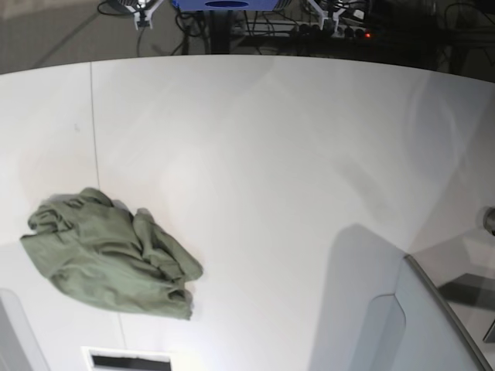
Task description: Layout the t-shirt on the table in an organized manner, then fold the t-shirt properly
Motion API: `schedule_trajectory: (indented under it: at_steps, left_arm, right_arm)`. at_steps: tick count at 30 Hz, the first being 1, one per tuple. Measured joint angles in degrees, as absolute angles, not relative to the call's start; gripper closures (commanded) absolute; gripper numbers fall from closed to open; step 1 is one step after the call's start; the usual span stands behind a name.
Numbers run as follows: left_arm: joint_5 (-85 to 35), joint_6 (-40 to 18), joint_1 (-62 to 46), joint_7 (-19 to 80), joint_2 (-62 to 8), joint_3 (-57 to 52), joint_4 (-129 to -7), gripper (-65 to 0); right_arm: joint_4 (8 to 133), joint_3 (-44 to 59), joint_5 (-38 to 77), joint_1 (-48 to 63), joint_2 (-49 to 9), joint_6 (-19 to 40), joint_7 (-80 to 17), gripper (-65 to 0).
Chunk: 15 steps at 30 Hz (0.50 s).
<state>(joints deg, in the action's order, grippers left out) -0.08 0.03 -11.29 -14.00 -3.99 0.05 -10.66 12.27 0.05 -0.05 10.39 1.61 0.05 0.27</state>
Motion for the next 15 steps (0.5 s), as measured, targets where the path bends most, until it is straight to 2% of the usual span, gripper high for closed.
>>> schedule_trajectory:
  at_steps: [13, 15]
  left_arm:
    - [0.43, 0.03, -12.62, -13.98, -4.01, 0.12, -10.87, 0.0]
    - [0.43, 0.03, -12.69, -13.96, -3.99, 0.12, -10.87, 0.0]
  right_arm:
    - [12.38, 0.05, -0.05, 11.81, 1.78, 0.1, 0.03, -6.5]
    - [12.4, 0.05, -0.08, 11.75, 1.85, 0.12, 0.23, -1.5]
